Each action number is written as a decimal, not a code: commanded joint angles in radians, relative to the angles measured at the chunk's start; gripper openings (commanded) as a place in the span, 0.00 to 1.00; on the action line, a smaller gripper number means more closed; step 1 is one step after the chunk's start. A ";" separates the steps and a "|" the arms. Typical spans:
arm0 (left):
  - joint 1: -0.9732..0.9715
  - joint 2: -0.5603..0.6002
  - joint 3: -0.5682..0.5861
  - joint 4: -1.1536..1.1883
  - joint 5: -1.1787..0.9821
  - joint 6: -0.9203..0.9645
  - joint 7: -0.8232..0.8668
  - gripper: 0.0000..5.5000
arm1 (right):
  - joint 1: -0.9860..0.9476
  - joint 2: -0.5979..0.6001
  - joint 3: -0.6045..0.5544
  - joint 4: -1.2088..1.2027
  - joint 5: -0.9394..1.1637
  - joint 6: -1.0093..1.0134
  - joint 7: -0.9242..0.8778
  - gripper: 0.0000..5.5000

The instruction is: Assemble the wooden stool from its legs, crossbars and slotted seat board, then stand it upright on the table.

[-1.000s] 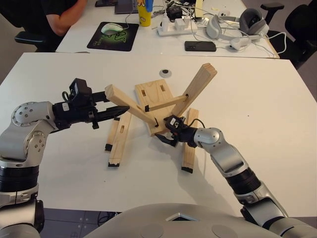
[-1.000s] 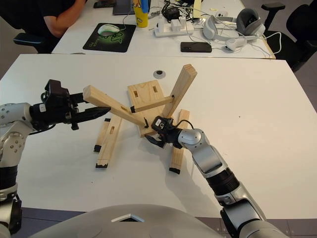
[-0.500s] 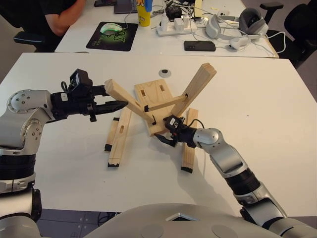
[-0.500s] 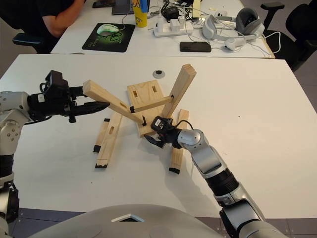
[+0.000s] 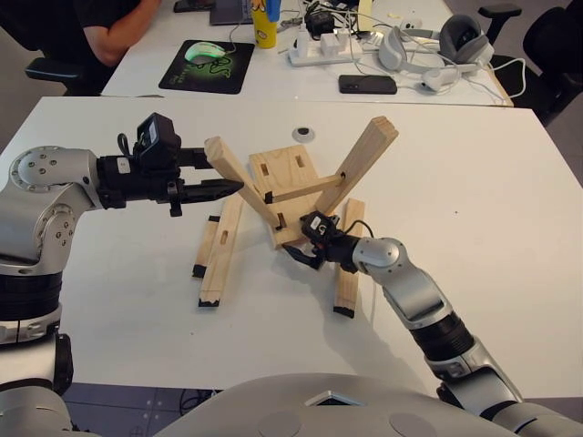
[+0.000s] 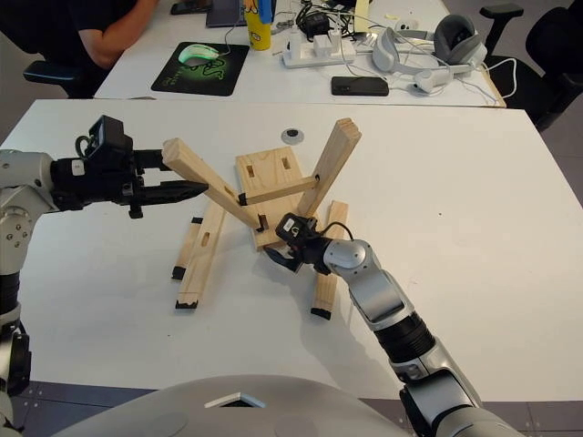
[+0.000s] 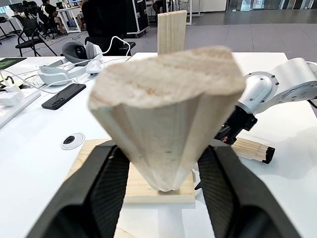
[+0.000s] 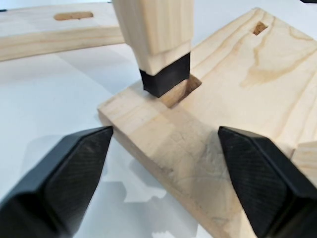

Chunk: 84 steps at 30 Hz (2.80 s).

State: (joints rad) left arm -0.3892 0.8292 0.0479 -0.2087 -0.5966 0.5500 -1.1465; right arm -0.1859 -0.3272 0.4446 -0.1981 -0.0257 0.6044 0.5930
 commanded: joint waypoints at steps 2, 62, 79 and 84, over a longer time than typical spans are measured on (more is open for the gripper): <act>0.065 -0.020 0.017 0.074 0.035 -0.066 0.000 0.38 | 0.045 -0.013 0.030 0.026 0.008 0.055 0.020 0.71; -0.265 0.135 -0.210 0.107 0.210 0.061 -0.212 0.38 | 0.096 0.085 0.045 -0.062 0.009 0.139 -0.104 0.71; -0.391 0.076 -0.311 0.094 0.252 0.173 -0.198 0.38 | 0.078 0.134 0.053 -0.095 0.009 0.208 -0.164 0.71; -0.405 0.043 -0.281 0.098 0.242 0.190 -0.170 0.38 | 0.076 0.146 0.044 -0.089 0.025 0.223 -0.173 0.71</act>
State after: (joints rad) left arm -0.7844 0.9024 -0.2307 -0.1124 -0.3538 0.7354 -1.3444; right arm -0.1302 -0.1964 0.4664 -0.3084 -0.0314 0.7908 0.4044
